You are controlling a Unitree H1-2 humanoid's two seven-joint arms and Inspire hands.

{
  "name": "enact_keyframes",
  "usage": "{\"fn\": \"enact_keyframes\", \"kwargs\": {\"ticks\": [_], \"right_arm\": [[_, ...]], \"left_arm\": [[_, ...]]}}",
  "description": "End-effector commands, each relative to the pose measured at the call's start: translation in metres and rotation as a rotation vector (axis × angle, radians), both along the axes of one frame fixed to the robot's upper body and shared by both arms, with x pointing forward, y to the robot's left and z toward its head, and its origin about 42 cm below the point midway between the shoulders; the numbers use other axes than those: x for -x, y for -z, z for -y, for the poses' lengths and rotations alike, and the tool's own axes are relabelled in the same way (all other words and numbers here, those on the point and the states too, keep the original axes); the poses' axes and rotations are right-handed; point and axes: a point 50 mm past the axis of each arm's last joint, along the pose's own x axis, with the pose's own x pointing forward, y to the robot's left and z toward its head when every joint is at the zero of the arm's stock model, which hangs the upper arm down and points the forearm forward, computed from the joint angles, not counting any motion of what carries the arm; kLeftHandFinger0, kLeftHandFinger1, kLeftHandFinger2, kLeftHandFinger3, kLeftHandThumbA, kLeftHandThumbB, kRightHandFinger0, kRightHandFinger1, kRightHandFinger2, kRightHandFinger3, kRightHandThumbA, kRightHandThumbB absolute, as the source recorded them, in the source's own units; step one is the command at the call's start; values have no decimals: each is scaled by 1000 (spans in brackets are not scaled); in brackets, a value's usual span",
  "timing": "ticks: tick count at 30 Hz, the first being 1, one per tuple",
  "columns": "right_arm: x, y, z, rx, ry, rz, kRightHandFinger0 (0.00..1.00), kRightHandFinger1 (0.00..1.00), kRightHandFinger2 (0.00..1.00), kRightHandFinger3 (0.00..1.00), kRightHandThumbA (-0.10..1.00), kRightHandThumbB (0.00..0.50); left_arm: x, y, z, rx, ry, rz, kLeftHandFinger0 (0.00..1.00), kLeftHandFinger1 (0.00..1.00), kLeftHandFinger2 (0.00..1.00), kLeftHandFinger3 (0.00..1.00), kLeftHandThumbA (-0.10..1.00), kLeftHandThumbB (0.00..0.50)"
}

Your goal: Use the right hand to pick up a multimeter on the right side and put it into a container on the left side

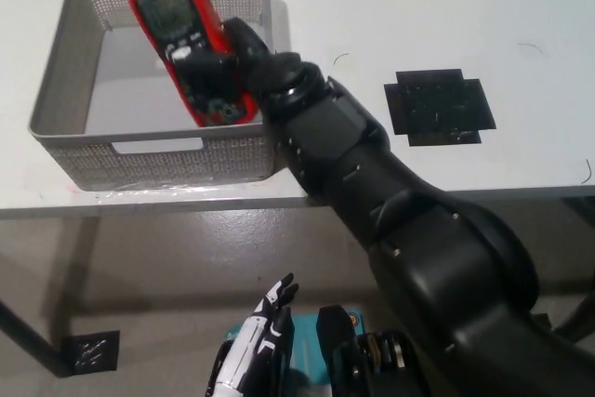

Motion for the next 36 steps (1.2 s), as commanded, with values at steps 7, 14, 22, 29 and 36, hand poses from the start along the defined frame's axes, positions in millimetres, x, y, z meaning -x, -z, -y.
{"fn": "enact_keyframes", "kwargs": {"ticks": [7,14,22,29,36], "right_arm": [[6,-112,-27,218,-95,733,503,696,1000,1000,436,357],[3,-117,-25,276,-198,689,1000,1000,1000,1000,755,499],[1,-121,-22,311,-214,713,1000,1000,1000,1000,936,500],[-8,-128,-2,269,-209,710,1000,1000,1000,1000,991,500],[-22,-169,52,86,-173,787,1000,1000,1000,1000,1000,472]], "left_arm": [[-7,-23,15,-20,67,135,1000,1000,1000,1000,1000,424],[-6,-22,16,-37,88,137,1000,1000,1000,1000,1000,395],[-7,-22,16,-39,96,135,1000,1000,1000,1000,1000,406],[-6,-22,18,-39,108,133,1000,1000,1000,1000,1000,404],[-5,-22,15,-37,111,130,1000,1000,1000,1000,1000,416]]}}
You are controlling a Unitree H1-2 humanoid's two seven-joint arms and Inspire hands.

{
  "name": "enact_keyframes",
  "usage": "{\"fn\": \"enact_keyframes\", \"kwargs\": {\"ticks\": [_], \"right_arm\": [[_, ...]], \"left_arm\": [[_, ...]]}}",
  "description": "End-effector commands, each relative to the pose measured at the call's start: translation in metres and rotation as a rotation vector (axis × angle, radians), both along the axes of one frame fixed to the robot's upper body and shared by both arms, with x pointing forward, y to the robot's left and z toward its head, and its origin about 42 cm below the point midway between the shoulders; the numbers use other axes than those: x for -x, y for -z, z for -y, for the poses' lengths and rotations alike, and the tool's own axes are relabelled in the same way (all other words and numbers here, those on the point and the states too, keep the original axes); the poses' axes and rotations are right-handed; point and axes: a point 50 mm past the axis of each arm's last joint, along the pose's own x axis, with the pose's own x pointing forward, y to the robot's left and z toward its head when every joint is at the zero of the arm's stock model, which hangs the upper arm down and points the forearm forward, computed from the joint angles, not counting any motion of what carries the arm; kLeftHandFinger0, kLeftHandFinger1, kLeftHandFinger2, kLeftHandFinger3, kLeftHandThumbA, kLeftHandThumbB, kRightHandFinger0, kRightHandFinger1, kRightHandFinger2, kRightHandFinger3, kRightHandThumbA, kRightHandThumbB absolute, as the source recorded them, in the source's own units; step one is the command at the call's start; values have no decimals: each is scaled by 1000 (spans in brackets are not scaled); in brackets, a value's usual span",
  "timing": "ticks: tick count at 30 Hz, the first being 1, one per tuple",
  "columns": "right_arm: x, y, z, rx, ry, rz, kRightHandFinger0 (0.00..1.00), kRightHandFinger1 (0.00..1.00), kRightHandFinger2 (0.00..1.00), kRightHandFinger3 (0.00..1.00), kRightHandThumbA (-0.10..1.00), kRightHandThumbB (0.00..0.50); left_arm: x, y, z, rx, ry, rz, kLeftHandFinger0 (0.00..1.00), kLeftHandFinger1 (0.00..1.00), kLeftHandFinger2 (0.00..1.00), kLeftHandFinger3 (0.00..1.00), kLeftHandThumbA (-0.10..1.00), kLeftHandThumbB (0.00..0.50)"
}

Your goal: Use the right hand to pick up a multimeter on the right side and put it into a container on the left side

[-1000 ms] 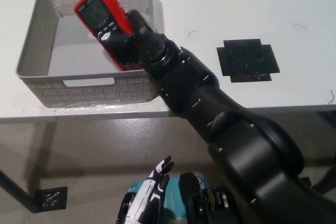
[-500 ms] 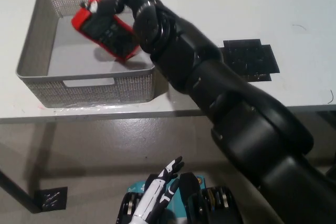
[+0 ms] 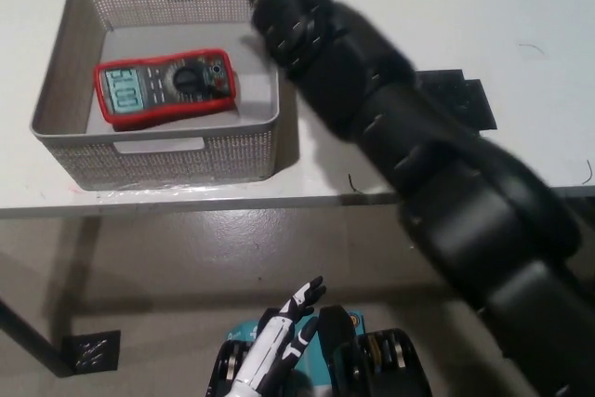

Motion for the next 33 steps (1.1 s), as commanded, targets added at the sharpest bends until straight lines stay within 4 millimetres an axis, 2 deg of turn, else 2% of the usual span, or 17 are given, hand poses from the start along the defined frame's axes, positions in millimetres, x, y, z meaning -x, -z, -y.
{"fn": "enact_keyframes", "kwargs": {"ticks": [1,2,4,6,7,8,9,11,12,13,14,16,19,21,25,30,33], "right_arm": [[-2,-69,43,-136,-93,162,1000,1000,1000,1000,1000,458],[2,-79,63,-167,-101,204,1000,1000,1000,1000,1000,460],[11,-86,83,-194,-110,241,1000,1000,1000,1000,1000,470],[41,-95,120,-320,-150,309,1000,1000,1000,1000,1000,456],[46,-96,123,-333,-152,316,1000,1000,1000,1000,1000,457],[72,-100,142,-451,-202,351,1000,1000,1000,1000,1000,455],[78,-100,145,-475,-216,360,1000,1000,1000,1000,1000,455],[113,-97,164,-630,-295,378,1000,1000,1000,1000,1000,463],[123,-94,169,-658,-312,380,1000,1000,1000,1000,1000,474],[141,-88,178,-698,-335,392,1000,1000,1000,1000,1000,477],[163,-75,186,-711,-352,425,1000,1000,1000,1000,1000,443],[182,-63,192,-721,-358,447,1000,1000,1000,1000,1000,445],[230,-35,198,-707,-377,534,1000,1000,1000,1000,1000,448],[242,-26,197,-700,-384,550,1000,1000,1000,1000,1000,452],[284,24,190,-682,-377,532,1000,1000,1000,1000,1000,497],[309,70,169,-696,-367,410,1000,1000,1000,1000,1000,500],[319,85,161,-713,-398,340,1000,1000,1000,1000,1000,481]], "left_arm": [[-3,-13,2,26,18,72,1000,1000,1000,1000,1000,420],[-3,-13,0,21,16,75,1000,1000,1000,1000,1000,415],[-1,-12,-3,20,7,72,1000,1000,1000,1000,1000,416],[-1,-11,-5,33,-6,63,1000,1000,1000,1000,1000,423],[0,-11,-6,35,-9,63,1000,1000,1000,1000,1000,422],[-1,-11,-5,42,-20,63,1000,1000,1000,1000,1000,422],[-2,-11,-5,45,-24,62,1000,1000,1000,1000,1000,421],[0,-10,-6,45,-37,61,1000,1000,1000,1000,1000,407],[0,-10,-6,48,-41,58,1000,1000,1000,1000,1000,414],[1,-9,-8,52,-44,54,1000,1000,1000,1000,1000,420],[2,-8,-10,55,-48,49,1000,1000,1000,1000,1000,425],[2,-7,-10,61,-51,43,1000,1000,1000,1000,1000,431],[-1,-7,-10,69,-67,42,1000,1000,1000,1000,1000,434],[-2,-8,-12,69,-75,45,1000,1000,1000,1000,1000,427],[-6,-10,-14,88,-110,52,1000,1000,1000,1000,1000,417],[-10,-13,-19,101,-121,56,1000,1000,1000,1000,1000,407],[-12,-14,-19,98,-116,59,1000,1000,1000,1000,1000,414]]}}
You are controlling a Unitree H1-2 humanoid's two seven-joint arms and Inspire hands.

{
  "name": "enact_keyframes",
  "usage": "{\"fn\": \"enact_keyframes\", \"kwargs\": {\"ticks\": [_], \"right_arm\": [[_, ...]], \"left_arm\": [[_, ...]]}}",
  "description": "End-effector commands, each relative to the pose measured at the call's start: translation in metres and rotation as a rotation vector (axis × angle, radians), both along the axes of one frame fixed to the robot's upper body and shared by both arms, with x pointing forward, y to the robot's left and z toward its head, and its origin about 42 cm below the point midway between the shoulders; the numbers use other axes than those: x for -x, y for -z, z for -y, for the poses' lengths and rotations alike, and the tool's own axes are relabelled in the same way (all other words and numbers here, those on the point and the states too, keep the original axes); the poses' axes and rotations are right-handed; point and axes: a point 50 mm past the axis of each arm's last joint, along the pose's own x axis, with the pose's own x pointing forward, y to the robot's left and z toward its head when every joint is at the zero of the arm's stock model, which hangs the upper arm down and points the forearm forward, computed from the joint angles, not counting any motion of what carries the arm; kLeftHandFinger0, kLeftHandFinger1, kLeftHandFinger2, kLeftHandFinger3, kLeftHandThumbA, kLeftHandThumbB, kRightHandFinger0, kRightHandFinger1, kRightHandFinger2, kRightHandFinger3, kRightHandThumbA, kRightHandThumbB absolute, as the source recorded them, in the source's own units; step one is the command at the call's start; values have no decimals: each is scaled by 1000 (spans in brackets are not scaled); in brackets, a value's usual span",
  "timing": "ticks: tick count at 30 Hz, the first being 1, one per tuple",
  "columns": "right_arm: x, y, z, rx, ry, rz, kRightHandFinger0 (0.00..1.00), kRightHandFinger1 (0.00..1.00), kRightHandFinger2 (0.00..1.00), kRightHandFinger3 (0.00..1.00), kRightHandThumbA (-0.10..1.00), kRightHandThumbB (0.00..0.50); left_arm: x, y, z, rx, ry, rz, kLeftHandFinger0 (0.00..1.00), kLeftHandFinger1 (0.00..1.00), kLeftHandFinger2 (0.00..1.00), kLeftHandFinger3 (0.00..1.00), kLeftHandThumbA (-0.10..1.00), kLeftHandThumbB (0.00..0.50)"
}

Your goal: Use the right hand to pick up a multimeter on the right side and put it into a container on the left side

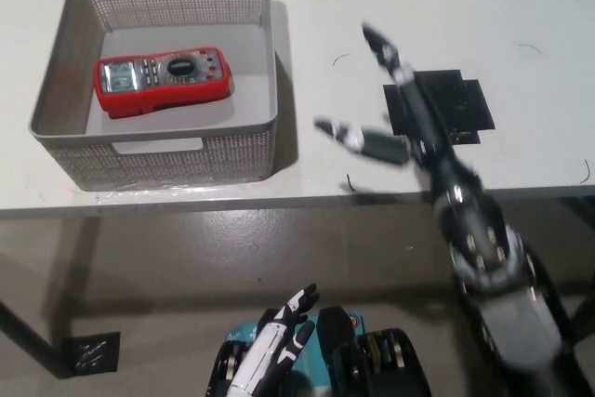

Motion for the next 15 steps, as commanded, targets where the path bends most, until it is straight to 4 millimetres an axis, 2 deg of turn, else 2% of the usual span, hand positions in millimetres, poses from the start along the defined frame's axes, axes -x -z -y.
{"fn": "enact_keyframes", "kwargs": {"ticks": [1,2,3,4,6,8,10,12,14,15], "right_arm": [[184,-113,-2,-316,-329,508,1000,1000,1000,1000,1000,479],[186,-110,-3,-314,-337,492,1000,1000,1000,1000,1000,479],[189,-102,-5,-301,-357,460,1000,1000,1000,1000,1000,445],[190,-94,-6,-293,-363,439,1000,1000,1000,1000,1000,432],[188,-74,-10,-277,-358,378,1000,1000,1000,1000,1000,465],[187,-59,-9,-269,-362,333,1000,1000,1000,1000,1000,457],[184,-38,-8,-251,-358,248,1000,1000,1000,1000,1000,479],[179,-14,-8,-238,-342,181,1000,1000,1000,1000,1000,448],[173,0,-8,-218,-317,133,1000,1000,1000,1000,1000,444],[168,15,-9,-210,-302,78,1000,1000,1000,1000,1000,449]], "left_arm": [[-15,-24,-13,109,-100,104,1000,1000,1000,1000,1000,416],[-15,-24,-12,110,-98,104,1000,1000,1000,1000,1000,416],[-16,-24,-12,111,-100,103,1000,1000,1000,1000,1000,416],[-16,-24,-11,114,-102,101,1000,1000,1000,1000,1000,417],[-16,-24,-11,116,-104,101,1000,1000,1000,1000,1000,418],[-16,-24,-12,118,-104,100,1000,1000,1000,1000,1000,424],[-15,-24,-13,115,-104,101,1000,1000,1000,1000,1000,426],[-14,-25,-14,120,-107,104,1000,1000,1000,1000,1000,419],[-14,-26,-14,131,-109,105,1000,1000,1000,1000,1000,417],[-13,-27,-13,137,-109,106,1000,1000,1000,1000,1000,426]]}}
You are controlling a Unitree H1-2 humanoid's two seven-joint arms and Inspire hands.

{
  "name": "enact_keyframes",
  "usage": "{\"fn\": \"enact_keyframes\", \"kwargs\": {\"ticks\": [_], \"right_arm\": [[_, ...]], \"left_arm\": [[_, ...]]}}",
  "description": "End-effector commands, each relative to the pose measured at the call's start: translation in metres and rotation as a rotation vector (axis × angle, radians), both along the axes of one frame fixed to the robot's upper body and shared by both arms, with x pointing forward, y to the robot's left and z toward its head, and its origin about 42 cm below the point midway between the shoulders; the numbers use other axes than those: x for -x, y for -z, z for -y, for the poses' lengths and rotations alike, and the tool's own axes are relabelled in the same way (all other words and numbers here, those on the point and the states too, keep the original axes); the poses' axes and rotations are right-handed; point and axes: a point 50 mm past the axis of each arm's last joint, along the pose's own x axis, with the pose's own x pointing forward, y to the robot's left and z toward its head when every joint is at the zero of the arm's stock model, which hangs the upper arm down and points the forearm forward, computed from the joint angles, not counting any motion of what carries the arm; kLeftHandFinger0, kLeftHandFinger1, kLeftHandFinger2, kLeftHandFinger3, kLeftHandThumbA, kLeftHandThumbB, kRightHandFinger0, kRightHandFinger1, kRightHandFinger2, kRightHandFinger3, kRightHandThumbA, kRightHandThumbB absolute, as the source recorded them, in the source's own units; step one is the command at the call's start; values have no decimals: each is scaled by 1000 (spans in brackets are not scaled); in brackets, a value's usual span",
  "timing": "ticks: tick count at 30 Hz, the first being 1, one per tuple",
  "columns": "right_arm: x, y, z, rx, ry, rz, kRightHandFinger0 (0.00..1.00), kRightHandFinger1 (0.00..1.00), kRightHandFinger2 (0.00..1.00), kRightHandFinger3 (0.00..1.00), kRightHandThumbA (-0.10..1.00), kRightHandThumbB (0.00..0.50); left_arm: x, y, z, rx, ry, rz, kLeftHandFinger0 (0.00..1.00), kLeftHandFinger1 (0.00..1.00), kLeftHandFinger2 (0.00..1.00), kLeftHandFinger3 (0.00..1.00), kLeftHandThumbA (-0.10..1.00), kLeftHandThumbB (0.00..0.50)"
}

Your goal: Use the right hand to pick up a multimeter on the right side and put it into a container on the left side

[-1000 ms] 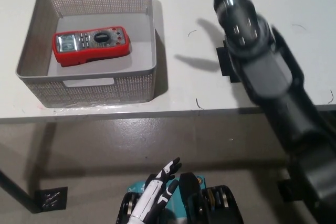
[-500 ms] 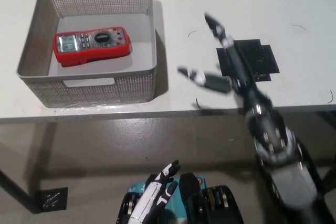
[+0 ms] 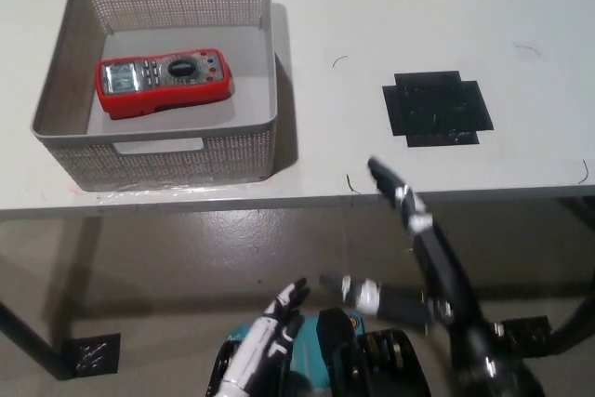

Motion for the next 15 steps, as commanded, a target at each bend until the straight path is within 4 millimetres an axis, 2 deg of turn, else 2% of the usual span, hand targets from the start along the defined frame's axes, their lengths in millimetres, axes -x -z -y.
{"fn": "enact_keyframes", "kwargs": {"ticks": [1,4,7,12,15], "right_arm": [[12,1,-6,-75,-117,32,1000,1000,1000,1000,1000,452],[3,23,-6,-68,-111,-51,1000,1000,1000,1000,1000,465],[-4,47,-6,-74,-107,-134,1000,1000,1000,1000,1000,424],[-11,81,-4,-61,-98,-235,1000,1000,1000,1000,1000,445],[-14,95,-2,-60,-95,-294,1000,1000,1000,1000,1000,422]], "left_arm": [[-7,-21,0,104,-49,91,1000,1000,1000,1000,1000,428],[-10,-23,2,119,-49,91,1000,1000,1000,1000,1000,447],[-13,-25,2,123,-50,95,1000,1000,1000,1000,1000,442],[-14,-24,4,121,-60,96,1000,1000,1000,1000,1000,447],[-14,-24,5,122,-58,95,1000,1000,1000,1000,1000,447]]}}
